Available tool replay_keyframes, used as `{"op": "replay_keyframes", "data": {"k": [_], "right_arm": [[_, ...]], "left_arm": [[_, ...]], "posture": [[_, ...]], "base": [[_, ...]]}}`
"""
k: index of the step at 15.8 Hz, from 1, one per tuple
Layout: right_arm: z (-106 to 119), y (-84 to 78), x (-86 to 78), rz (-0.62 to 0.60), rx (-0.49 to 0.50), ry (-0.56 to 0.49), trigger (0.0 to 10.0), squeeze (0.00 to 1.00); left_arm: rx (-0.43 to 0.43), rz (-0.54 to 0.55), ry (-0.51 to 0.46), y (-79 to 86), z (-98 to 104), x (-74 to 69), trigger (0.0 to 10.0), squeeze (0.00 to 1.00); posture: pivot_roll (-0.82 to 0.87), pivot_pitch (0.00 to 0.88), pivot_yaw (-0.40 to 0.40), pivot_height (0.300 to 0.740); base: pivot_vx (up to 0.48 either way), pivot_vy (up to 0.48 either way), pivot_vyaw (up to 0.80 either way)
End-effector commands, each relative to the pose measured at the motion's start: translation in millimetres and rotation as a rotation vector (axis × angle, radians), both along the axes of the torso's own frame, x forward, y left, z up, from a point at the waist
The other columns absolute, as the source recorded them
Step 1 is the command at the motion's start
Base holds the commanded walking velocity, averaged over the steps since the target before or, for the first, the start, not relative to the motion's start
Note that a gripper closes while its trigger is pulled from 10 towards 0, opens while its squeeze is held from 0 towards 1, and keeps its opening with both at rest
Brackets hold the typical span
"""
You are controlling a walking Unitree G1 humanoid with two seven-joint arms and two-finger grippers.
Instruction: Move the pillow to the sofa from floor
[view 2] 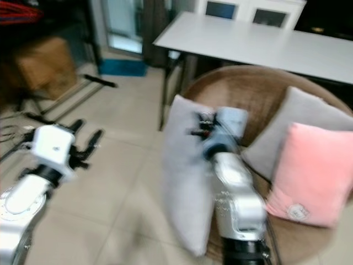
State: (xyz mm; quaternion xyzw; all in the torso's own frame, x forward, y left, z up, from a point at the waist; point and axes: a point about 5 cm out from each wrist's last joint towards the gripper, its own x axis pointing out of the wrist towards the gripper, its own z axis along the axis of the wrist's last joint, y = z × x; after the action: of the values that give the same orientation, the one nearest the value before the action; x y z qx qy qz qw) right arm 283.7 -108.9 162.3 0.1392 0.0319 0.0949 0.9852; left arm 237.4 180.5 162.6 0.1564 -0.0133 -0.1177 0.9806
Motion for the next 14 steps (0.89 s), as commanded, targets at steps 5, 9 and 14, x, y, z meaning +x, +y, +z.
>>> {"op": "replay_keyframes", "data": {"k": [5,9,14], "right_arm": [[11.2,-10.2,0.8,-0.044,-0.006,-0.069,10.0,0.0],[11.3,-9.3,1.0,-0.041,-0.009,-0.074,10.0,0.0],[8.4,-8.0,-0.2,-0.039,0.001,-0.06,10.0,0.0]], "left_arm": [[0.002,-0.043,-0.005,-7.3,1.5,2.1,10.0,0.0],[0.0,-0.049,0.001,-7.2,0.0,2.0,10.0,0.0],[0.006,-0.065,0.006,-6.4,-1.8,2.2,10.0,0.0]], "posture": [[0.05,0.0,-0.033,0.74],[0.05,0.0,-0.034,0.74],[0.05,0.0,-0.027,0.74]], "base": [[0.307,0.0,-0.45],[0.306,0.0,0.0],[0.307,0.0,-0.64]]}}
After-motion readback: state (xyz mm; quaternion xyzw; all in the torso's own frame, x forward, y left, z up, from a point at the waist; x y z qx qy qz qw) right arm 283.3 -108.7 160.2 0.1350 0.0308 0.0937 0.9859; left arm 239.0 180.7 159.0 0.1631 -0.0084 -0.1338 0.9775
